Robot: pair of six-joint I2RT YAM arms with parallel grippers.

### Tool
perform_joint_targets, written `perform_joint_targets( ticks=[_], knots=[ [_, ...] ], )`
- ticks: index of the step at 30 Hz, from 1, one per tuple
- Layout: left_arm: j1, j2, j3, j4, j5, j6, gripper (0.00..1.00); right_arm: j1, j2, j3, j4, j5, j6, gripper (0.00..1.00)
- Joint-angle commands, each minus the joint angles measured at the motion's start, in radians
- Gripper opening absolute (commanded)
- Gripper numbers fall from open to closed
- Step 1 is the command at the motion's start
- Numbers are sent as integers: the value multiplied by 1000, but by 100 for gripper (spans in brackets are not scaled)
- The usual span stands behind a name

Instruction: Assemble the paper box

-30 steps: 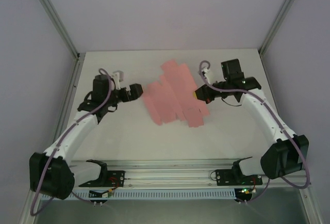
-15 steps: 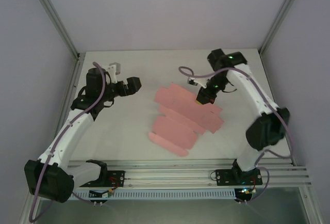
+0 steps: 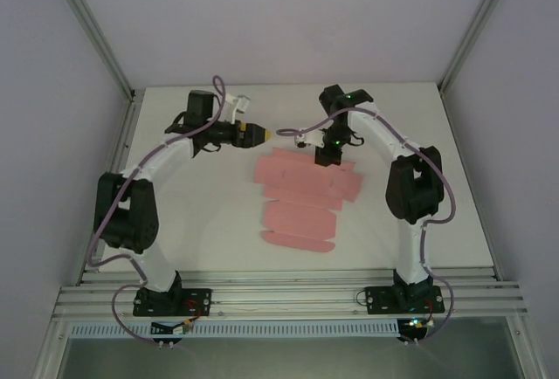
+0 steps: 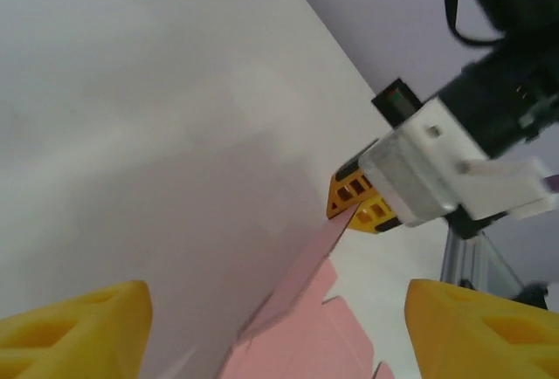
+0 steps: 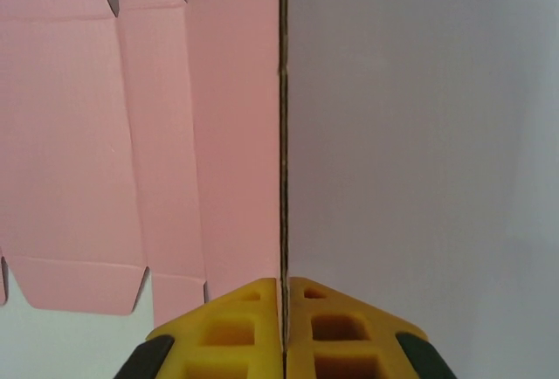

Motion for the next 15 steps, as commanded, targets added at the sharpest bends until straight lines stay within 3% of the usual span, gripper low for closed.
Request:
perform_joint_targets(
  ticks=[1,6,12,15],
  knots=[
    [-21,42,85,-192,111,262,58,5,24,56,-81,-132,-121,3],
    [-25,102,174,-347,194,370,54,4,102,163,-174,-100,-117,2],
    [-39,72,122,-361,139,384,51,1,112,178,-159,-134,-86,0],
    [-60,39,99,-335,5,363,46,1,107,178,-160,-134,-71,0]
  ],
)
